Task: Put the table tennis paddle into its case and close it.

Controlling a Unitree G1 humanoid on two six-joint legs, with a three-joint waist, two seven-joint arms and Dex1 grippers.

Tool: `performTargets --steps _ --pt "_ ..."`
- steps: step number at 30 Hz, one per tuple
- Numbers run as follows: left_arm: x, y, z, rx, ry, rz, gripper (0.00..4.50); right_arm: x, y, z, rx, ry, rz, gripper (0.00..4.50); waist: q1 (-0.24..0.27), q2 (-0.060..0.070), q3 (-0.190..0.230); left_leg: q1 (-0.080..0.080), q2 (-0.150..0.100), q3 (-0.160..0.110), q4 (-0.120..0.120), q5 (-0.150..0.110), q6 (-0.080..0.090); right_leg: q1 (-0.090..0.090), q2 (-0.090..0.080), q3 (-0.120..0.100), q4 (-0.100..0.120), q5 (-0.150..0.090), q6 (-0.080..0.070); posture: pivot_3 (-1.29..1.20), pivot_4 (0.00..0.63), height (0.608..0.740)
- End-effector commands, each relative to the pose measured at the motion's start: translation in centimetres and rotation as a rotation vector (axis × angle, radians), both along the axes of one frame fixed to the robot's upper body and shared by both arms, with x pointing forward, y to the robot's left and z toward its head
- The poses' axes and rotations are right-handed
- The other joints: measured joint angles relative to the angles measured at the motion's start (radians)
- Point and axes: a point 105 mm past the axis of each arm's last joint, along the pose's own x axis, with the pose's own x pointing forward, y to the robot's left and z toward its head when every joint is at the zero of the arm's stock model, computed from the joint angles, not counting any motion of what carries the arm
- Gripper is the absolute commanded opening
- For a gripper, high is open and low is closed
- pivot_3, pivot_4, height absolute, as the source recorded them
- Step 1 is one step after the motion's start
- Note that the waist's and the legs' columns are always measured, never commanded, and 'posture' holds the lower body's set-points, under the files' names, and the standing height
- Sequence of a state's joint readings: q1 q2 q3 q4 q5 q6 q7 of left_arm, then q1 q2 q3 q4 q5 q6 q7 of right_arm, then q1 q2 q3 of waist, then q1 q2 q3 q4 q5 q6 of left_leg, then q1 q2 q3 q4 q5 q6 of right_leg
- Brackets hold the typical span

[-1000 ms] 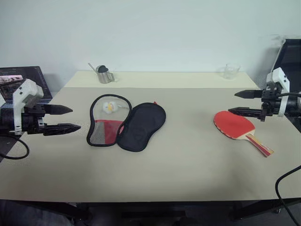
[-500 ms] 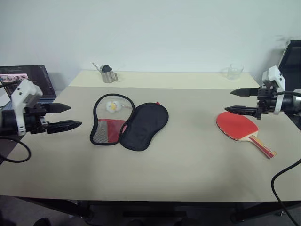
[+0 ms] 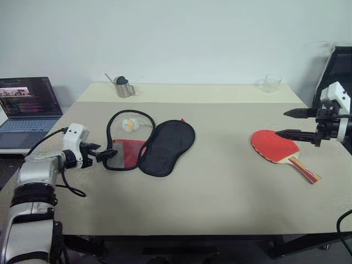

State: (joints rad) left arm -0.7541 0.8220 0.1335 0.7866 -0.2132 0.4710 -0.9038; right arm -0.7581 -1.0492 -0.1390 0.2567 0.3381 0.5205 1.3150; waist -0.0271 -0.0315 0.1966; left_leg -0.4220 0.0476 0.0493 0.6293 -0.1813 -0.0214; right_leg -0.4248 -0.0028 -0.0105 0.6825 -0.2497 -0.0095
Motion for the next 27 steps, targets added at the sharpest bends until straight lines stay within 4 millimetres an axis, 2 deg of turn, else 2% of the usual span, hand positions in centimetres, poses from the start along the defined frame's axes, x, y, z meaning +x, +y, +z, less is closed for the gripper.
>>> performTargets --steps 1,3,5,11,14,25,26,27 --pt "0.6 0.2 -1.0 -0.014 0.043 0.078 4.47 -0.9 -0.5 1.8 0.0 -0.057 -0.018 4.5 -0.002 0.0 0.0 0.0 0.0 0.0 0.0 0.0 0.0 0.0 0.0 0.0 0.0 0.0 0.0 0.0 0.15 0.74" --pt "0.9 0.5 -2.0 -0.021 0.073 0.143 4.47 -1.1 -0.9 2.0 0.0 -0.058 -0.034 4.5 -0.003 -0.001 0.0 0.001 0.0 0.0 0.0 0.0 0.0 0.001 0.0 0.0 0.0 0.0 0.0 0.0 0.15 0.74" --pt "1.1 0.4 -2.1 -0.05 0.078 0.167 4.47 -1.4 -1.2 2.0 -0.002 -0.055 -0.047 4.5 -0.004 -0.001 0.0 0.001 0.0 0.0 0.0 0.0 0.0 0.001 0.0 0.0 0.0 0.0 0.0 0.0 0.15 0.74" --pt "1.4 -1.4 -3.1 -0.071 0.117 0.116 4.47 -1.5 -1.1 1.8 -0.004 -0.045 -0.05 4.5 -0.004 -0.001 -0.001 0.005 0.0 0.001 0.0 0.0 0.0 0.004 0.0 0.001 0.0 0.0 0.0 0.0 0.15 0.74" --pt "1.5 -2.3 -2.5 -0.087 0.092 0.074 4.01 -1.3 -1.0 1.9 -0.004 -0.048 -0.048 4.5 -0.002 -0.001 -0.001 0.005 0.0 0.001 0.0 0.0 0.0 0.004 -0.001 0.001 0.0 0.0 0.001 0.0 0.15 0.74" --pt "1.4 -2.9 -0.5 -0.088 0.052 0.048 0.29 -0.6 -0.5 1.8 0.008 -0.059 -0.035 4.5 -0.001 -0.001 -0.001 0.004 0.0 0.0 0.0 0.0 0.0 0.004 -0.001 0.0 -0.001 0.001 0.001 0.0 0.15 0.74" --pt "1.5 -3.2 -0.3 -0.089 0.048 0.042 0.01 -0.6 -0.5 1.7 0.009 -0.059 -0.034 4.5 -0.001 -0.001 0.0 0.004 0.0 0.0 0.0 0.0 0.0 0.004 -0.001 0.0 -0.001 0.001 0.001 0.0 0.15 0.74" --pt "1.5 -3.4 -0.2 -0.09 0.046 0.034 0.01 -0.5 -0.4 1.7 0.01 -0.06 -0.034 4.5 -0.001 -0.001 0.0 0.004 0.0 0.0 0.0 0.0 0.0 0.004 -0.001 0.001 -0.001 0.001 0.001 0.0 0.15 0.74"
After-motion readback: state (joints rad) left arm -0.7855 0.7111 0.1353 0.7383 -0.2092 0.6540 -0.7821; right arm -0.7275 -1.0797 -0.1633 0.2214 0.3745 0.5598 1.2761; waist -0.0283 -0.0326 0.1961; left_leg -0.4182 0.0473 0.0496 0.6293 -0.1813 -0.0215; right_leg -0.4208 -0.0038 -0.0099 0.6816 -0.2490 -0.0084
